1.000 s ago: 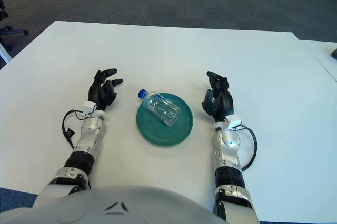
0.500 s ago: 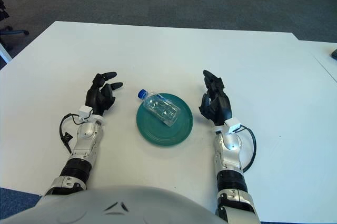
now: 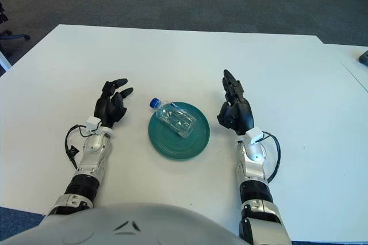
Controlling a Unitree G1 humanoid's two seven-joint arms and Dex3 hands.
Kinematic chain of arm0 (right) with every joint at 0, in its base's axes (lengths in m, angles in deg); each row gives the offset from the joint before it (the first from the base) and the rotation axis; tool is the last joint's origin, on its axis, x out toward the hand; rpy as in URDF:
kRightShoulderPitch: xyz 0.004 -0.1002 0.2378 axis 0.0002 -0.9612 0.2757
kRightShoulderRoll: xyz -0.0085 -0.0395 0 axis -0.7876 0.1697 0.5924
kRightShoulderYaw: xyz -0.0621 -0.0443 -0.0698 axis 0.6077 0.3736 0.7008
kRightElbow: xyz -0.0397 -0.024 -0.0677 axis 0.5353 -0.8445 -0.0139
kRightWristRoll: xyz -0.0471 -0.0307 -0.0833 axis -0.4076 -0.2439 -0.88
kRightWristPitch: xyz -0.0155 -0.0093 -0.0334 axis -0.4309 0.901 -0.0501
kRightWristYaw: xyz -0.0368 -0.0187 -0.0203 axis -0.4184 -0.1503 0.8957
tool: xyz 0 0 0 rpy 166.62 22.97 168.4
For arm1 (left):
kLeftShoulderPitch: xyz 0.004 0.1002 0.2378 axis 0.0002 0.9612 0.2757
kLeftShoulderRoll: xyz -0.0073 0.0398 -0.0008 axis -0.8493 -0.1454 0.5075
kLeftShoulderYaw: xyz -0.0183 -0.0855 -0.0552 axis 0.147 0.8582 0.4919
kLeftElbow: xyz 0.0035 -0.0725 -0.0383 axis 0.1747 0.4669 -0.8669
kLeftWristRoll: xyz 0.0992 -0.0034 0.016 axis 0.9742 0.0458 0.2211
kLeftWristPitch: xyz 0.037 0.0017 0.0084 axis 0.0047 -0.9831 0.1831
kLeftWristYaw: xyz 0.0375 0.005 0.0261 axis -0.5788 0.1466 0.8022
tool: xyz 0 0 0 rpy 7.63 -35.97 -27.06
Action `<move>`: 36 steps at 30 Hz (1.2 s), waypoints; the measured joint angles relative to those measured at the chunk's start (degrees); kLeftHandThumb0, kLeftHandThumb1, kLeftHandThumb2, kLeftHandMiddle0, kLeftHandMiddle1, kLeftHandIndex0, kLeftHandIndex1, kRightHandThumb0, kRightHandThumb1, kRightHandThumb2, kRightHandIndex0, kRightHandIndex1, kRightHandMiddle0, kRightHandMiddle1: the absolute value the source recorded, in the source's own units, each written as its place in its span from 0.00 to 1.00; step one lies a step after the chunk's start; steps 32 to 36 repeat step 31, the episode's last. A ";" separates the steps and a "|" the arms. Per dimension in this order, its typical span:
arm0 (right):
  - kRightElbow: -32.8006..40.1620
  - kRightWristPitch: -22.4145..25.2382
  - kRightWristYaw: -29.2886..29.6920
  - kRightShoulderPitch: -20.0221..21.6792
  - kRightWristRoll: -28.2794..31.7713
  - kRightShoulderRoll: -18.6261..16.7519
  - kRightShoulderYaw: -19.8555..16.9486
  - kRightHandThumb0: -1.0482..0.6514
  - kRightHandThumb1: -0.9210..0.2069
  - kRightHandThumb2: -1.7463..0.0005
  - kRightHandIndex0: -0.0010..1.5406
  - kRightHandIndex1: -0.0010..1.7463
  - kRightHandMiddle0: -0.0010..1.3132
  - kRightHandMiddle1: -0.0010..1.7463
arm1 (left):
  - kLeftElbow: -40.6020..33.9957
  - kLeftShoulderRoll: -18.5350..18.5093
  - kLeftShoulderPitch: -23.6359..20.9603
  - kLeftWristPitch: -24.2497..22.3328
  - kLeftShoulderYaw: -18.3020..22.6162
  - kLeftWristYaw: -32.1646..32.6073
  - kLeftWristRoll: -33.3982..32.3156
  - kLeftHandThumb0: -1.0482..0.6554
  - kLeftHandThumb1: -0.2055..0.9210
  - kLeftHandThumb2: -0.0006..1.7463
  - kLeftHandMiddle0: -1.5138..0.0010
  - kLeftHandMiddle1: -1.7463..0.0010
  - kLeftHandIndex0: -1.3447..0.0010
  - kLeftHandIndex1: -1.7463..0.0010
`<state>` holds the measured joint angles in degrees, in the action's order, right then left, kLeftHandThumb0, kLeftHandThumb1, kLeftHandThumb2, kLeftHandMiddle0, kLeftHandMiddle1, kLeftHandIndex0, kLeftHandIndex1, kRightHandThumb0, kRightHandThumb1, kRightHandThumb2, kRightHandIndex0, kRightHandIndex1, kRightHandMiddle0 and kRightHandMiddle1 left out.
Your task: Put the bottle into the plate.
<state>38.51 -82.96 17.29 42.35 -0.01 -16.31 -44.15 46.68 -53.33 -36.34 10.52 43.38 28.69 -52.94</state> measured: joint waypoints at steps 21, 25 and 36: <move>5.17 7.49 -1.44 -3.23 3.26 -0.99 0.55 0.01 0.00 0.36 0.04 0.01 0.00 0.07 | -3.02 0.39 2.31 2.27 -0.51 -0.21 1.06 0.15 1.00 0.54 0.70 0.82 0.91 0.41; 8.40 11.25 -0.44 -5.63 3.14 -1.71 0.68 0.03 0.00 0.37 0.05 0.01 0.00 0.10 | -3.33 0.35 2.62 2.26 -0.66 -0.89 1.03 0.15 1.00 0.54 0.70 0.82 0.91 0.41; 13.07 16.08 2.98 -8.96 2.44 -3.30 0.71 0.06 0.00 0.39 0.07 0.02 0.00 0.12 | -3.52 0.25 2.89 2.29 -0.76 -1.39 0.96 0.16 1.00 0.55 0.70 0.82 0.90 0.40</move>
